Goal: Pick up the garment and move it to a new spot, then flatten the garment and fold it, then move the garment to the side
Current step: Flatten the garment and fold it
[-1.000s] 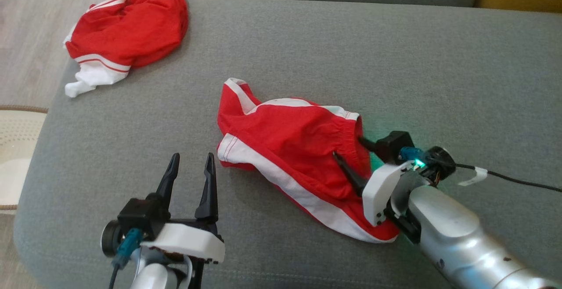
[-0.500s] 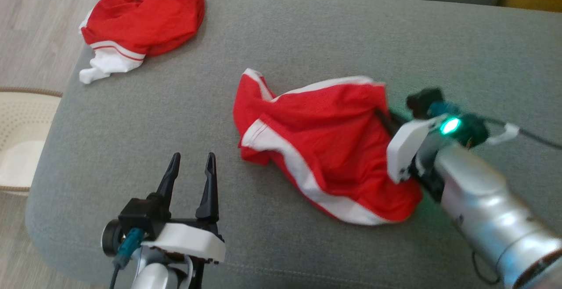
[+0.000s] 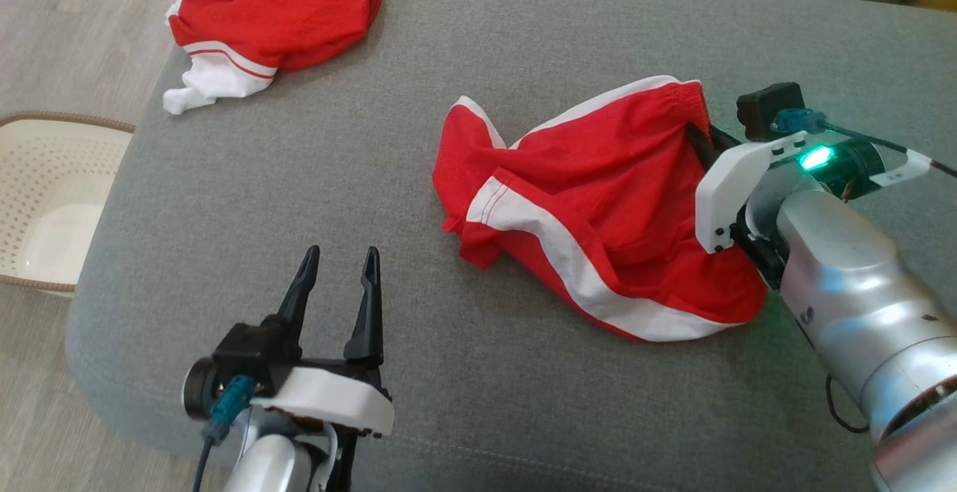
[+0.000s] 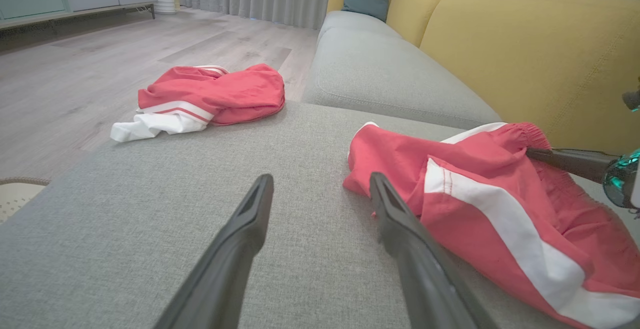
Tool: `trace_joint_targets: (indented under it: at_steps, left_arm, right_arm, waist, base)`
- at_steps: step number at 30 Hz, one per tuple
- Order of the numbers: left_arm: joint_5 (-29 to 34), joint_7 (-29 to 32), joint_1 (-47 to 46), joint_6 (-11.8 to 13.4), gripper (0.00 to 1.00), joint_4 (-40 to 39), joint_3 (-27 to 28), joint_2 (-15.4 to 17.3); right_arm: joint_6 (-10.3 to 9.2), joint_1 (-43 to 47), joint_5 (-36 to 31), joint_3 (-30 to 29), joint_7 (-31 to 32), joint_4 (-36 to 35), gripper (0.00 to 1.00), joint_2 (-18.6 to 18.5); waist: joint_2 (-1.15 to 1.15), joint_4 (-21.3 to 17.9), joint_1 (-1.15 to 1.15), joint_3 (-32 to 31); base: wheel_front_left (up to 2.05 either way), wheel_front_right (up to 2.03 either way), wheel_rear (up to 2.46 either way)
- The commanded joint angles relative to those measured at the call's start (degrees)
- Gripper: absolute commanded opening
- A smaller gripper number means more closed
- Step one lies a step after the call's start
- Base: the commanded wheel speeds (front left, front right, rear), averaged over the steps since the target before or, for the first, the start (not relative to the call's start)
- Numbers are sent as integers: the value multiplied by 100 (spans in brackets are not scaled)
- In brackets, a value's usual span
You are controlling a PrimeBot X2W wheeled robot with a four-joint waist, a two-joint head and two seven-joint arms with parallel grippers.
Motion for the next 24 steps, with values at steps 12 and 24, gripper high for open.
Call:
trace_joint_targets:
  at_steps: [12,24]
  left_arm:
    - [44,-71,-133,0,100,-229,346,-15]
    - [142,-71,108,-28,100,-290,672,-15]
  right_arm:
    - [41,-62,236,-219,-952,-339,100,-152]
    - [41,1523,-941,-2580,-1004,-2770,100,-546]
  waist:
    - [0,-501,0,-145]
    - [0,-1108,0,-383]
  base:
    - [0,0,0]
    - [0,0,0]
